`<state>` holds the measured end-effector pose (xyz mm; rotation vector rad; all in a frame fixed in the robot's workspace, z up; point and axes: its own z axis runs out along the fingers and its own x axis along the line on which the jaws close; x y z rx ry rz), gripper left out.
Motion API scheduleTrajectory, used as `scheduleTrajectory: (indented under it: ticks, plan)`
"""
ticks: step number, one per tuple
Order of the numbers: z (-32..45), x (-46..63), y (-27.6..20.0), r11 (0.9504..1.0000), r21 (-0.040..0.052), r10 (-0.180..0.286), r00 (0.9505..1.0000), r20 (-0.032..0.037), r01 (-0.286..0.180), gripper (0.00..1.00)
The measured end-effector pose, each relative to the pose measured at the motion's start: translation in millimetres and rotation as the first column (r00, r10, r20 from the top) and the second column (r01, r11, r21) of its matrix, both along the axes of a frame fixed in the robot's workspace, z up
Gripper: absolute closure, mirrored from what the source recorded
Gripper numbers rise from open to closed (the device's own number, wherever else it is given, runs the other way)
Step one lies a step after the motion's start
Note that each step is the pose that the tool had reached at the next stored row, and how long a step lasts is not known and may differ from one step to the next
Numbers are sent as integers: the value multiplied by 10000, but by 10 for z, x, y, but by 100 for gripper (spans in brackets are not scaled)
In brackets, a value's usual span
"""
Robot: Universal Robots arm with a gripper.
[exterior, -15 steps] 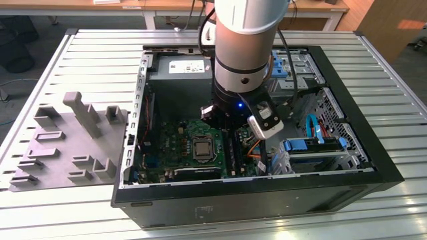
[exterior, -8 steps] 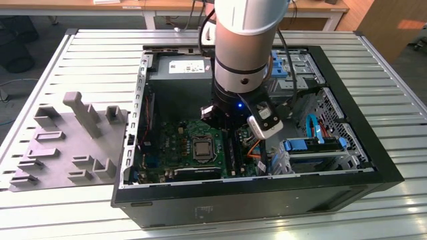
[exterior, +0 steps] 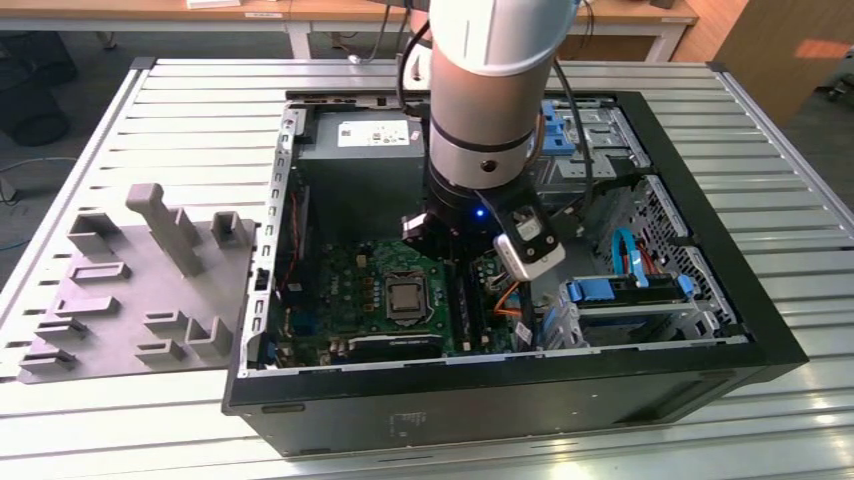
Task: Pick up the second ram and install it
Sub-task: 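Insert the second ram into the second slot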
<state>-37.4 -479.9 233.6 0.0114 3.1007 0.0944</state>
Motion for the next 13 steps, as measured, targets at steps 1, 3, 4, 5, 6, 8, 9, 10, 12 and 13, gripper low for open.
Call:
scheduleTrajectory:
  ticks: [1,3,4,5,6,8,9,10,12,13]
  plan:
    - [-4,0,0,10000,2,0,10000,0,0,89]
    - [-20,0,1,10000,3,0,10000,1,0,89]
    - [-26,0,1,10000,2,1,10000,0,-1,89]
    - [-27,0,1,10000,1,1,10000,0,-1,89]
    - [-28,0,1,10000,1,0,10000,0,0,89]
    - [-38,0,2,10000,5,0,10000,1,0,89]
    - [-45,0,2,10000,5,0,10000,1,0,89]
    - [-47,0,1,10000,2,0,10000,0,0,89]
    - [-46,0,1,10000,0,0,10000,-1,0,89]
    - [-47,0,1,10000,1,0,10000,0,0,89]
